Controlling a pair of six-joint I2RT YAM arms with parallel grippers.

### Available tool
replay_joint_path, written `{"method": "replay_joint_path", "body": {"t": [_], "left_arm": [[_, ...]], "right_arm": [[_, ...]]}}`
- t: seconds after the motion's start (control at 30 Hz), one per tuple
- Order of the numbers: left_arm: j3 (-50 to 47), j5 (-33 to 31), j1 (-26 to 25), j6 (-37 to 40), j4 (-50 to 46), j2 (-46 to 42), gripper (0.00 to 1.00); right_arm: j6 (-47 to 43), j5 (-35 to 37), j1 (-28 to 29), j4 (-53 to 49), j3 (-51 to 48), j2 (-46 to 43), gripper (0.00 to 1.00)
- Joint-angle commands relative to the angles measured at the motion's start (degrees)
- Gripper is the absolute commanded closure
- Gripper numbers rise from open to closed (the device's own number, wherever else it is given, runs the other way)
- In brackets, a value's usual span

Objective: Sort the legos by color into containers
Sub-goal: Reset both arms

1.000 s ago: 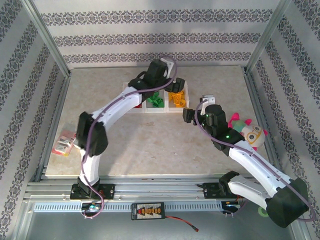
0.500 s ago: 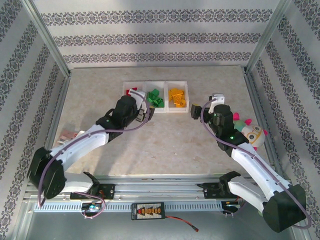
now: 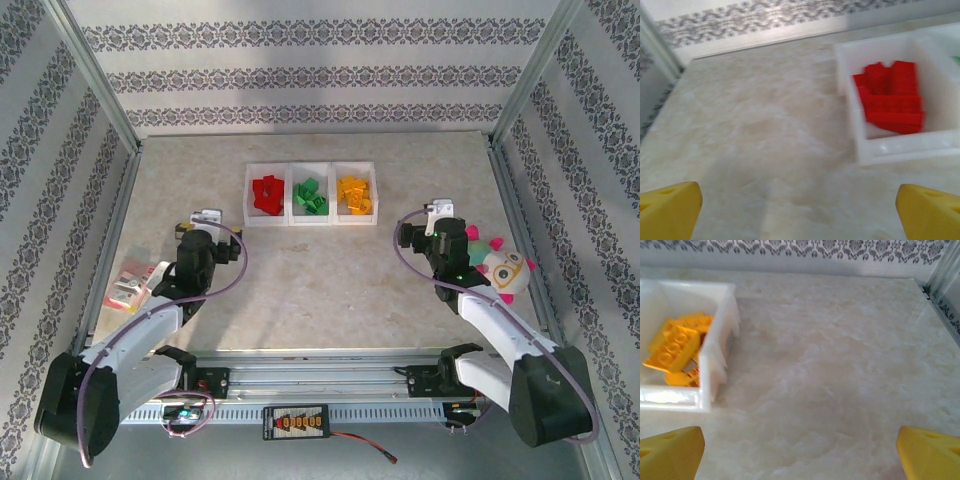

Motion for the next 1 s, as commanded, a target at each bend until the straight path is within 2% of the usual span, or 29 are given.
{"method": "replay_joint_path", "body": {"t": [0.0, 0.13, 0.23, 0.5, 0.63, 0.7, 0.97], "left_arm": [[-1.60, -0.61, 4.23, 1.35, 11.81, 2.87, 0.01], [-3.08, 3.97, 8.70, -0.99, 18.68, 9.74, 0.01], [-5.23, 7.16, 10.96, -3.42, 27.96, 15.26, 0.01], [-2.15, 13.47, 13.99, -2.76, 32.78, 26.18, 0.01], [-3.82, 16.55, 15.18, -2.84, 44.08, 34.24, 0.01], [-3.36, 16.58, 15.51, -3.69, 39.64, 32.34, 0.01], [-2.61, 15.85, 15.45, -3.52, 39.87, 33.19, 0.01]], "right_arm": [[-2.95, 2.00, -1.02, 9.82, -1.53, 1.70, 0.02], [-2.71, 2.77, -3.48, 15.02, -2.88, 5.69, 0.02], [-2.39, 0.16, -6.06, 17.69, -3.19, 9.05, 0.02], [0.03, -4.72, -8.99, 24.82, -2.10, 17.04, 0.02], [-1.38, -7.05, -9.13, 29.88, -1.68, 22.24, 0.02], [-1.34, -8.81, -9.36, 33.68, -2.09, 24.88, 0.02], [-0.34, -10.15, -10.90, 36.40, -3.37, 26.02, 0.02]]}}
